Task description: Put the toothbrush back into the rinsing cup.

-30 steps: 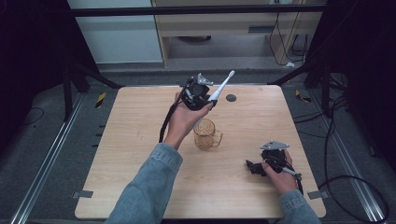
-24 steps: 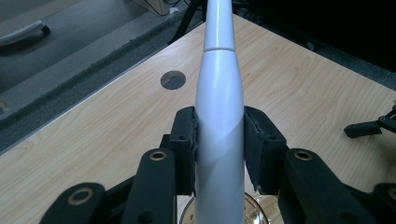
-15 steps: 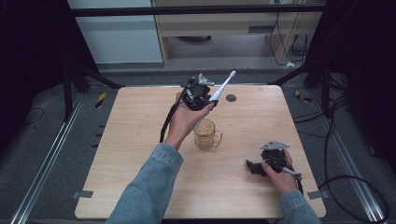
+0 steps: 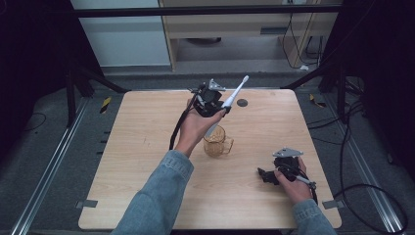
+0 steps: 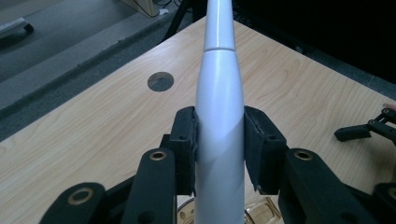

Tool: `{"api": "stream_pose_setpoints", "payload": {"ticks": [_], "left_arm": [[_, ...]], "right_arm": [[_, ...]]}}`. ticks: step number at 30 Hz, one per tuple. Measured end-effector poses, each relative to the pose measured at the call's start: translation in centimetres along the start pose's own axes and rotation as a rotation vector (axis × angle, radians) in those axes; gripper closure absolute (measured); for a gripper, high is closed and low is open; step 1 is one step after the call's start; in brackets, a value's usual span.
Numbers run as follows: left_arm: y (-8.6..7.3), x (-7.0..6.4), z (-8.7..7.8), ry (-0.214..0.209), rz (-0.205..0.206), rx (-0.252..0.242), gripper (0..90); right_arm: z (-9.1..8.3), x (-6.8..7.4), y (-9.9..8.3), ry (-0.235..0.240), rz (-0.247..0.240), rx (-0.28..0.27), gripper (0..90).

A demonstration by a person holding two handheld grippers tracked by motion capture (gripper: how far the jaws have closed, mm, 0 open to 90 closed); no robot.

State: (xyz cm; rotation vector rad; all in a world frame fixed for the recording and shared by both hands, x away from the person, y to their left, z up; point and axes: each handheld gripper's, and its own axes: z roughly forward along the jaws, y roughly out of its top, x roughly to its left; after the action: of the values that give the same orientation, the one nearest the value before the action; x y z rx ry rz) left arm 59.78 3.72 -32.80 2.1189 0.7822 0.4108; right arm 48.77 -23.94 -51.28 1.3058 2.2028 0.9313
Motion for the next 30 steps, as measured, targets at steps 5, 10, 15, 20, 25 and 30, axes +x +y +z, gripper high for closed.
{"api": "stream_pose_setpoints", "payload": {"ticks": [5,10,15,20,25,30], "left_arm": [[-0.1,0.2,0.8,0.002,0.009,0.004,66.3],[-0.5,0.4,1.6,-0.002,-0.006,-0.014,66.3],[-0.9,0.6,2.2,0.001,-0.002,-0.012,66.3],[-1.4,0.9,2.6,-0.003,-0.012,-0.013,66.3],[-1.9,1.1,2.9,-0.001,-0.015,-0.014,66.3],[-2.8,1.3,3.0,-0.009,-0.036,-0.023,66.3]], "right_arm": [[0.0,0.0,0.0,0.0,-0.002,0.0,0.5],[0.0,0.0,0.0,-0.001,0.001,0.0,0.4],[0.0,0.0,0.0,0.001,0.004,-0.001,0.4],[0.0,0.0,0.0,0.001,0.005,0.0,0.4],[0.0,0.0,0.0,0.003,0.009,-0.001,0.5],[0.0,0.1,0.0,0.002,0.009,0.001,0.4]]}}
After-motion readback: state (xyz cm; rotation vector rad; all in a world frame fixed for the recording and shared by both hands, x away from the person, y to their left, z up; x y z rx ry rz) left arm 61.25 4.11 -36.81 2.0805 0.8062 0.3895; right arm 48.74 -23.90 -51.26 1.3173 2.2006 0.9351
